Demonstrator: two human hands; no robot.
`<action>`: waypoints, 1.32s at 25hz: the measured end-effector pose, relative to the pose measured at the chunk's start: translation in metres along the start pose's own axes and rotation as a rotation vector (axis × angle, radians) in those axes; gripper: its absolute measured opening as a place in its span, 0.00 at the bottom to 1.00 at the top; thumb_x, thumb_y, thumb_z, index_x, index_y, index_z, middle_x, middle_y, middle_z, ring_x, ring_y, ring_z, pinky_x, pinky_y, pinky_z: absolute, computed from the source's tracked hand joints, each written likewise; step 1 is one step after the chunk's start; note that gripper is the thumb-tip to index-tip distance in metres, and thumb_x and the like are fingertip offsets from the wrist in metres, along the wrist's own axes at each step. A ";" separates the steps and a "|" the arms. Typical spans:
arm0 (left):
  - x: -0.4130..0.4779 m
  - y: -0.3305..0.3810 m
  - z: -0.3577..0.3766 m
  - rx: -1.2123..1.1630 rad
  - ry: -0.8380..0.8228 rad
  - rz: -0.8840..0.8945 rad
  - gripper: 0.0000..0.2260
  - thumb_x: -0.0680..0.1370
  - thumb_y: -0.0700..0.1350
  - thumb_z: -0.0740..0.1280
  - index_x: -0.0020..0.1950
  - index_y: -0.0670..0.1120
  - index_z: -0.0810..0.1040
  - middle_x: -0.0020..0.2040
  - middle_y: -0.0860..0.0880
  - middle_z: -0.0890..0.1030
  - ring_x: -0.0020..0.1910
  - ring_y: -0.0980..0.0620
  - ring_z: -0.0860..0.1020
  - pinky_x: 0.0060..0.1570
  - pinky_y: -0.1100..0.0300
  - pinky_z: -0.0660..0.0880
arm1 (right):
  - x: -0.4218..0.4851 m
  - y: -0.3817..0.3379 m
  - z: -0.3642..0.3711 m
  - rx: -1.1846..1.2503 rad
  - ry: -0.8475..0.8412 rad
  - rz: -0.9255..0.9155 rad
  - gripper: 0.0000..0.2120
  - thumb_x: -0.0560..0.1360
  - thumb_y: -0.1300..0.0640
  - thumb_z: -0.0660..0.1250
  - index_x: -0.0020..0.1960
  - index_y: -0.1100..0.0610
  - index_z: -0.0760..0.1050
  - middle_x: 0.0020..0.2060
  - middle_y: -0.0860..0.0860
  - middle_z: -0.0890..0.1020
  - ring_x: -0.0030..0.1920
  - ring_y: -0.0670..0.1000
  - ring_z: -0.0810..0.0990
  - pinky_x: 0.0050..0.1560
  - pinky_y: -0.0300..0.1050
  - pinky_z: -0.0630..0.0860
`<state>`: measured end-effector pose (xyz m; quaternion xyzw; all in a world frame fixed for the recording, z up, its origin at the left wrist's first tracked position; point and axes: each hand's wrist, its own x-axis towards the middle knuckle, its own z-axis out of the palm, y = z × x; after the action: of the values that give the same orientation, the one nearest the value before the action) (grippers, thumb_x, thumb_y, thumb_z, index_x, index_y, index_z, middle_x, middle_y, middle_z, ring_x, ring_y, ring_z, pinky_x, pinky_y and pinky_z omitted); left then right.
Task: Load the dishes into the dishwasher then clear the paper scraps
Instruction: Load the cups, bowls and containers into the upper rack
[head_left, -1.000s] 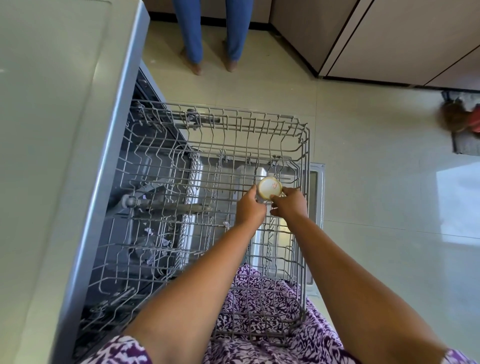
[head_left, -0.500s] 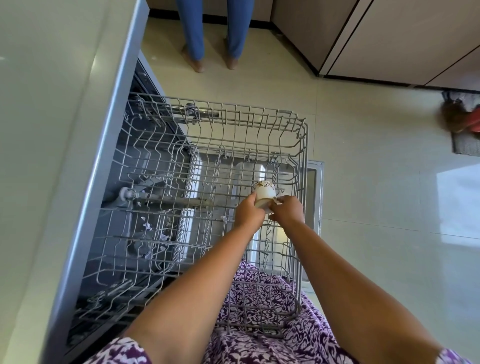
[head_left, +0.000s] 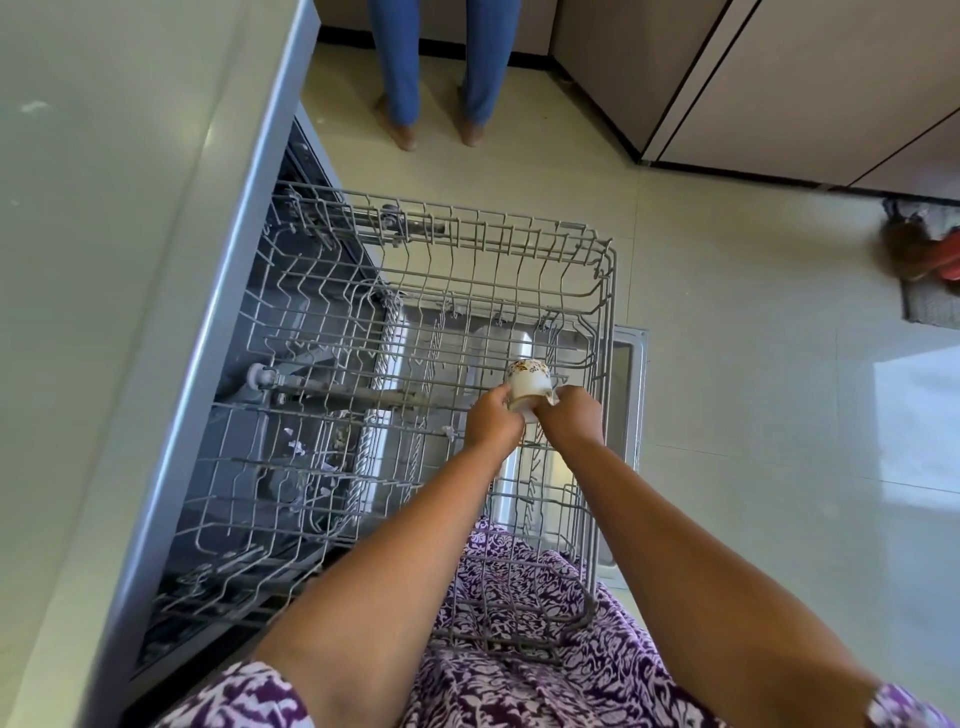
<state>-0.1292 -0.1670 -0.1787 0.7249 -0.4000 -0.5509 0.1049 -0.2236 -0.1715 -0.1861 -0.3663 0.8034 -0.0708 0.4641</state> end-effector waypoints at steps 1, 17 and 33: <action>-0.001 0.001 -0.002 -0.006 0.009 0.005 0.21 0.78 0.40 0.64 0.71 0.44 0.68 0.68 0.44 0.72 0.63 0.44 0.73 0.51 0.60 0.68 | -0.004 -0.004 -0.001 -0.019 0.014 -0.024 0.12 0.74 0.61 0.64 0.56 0.65 0.75 0.45 0.59 0.80 0.40 0.55 0.77 0.31 0.41 0.69; -0.162 -0.041 -0.148 -0.441 0.599 0.044 0.07 0.78 0.41 0.62 0.52 0.43 0.79 0.46 0.47 0.80 0.40 0.53 0.75 0.36 0.66 0.70 | -0.186 -0.110 0.035 -0.244 -0.105 -0.807 0.21 0.76 0.55 0.64 0.68 0.59 0.70 0.55 0.60 0.81 0.52 0.57 0.80 0.48 0.46 0.77; -0.357 -0.221 -0.286 -1.048 1.205 0.078 0.07 0.76 0.35 0.64 0.48 0.44 0.79 0.43 0.44 0.83 0.39 0.51 0.78 0.43 0.56 0.75 | -0.396 -0.144 0.181 -0.325 -0.463 -1.444 0.10 0.73 0.58 0.68 0.53 0.59 0.81 0.48 0.54 0.84 0.48 0.52 0.82 0.51 0.39 0.73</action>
<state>0.2004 0.1446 0.0518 0.7396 0.0112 -0.1768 0.6493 0.1151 0.0250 0.0529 -0.8681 0.2484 -0.1585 0.3995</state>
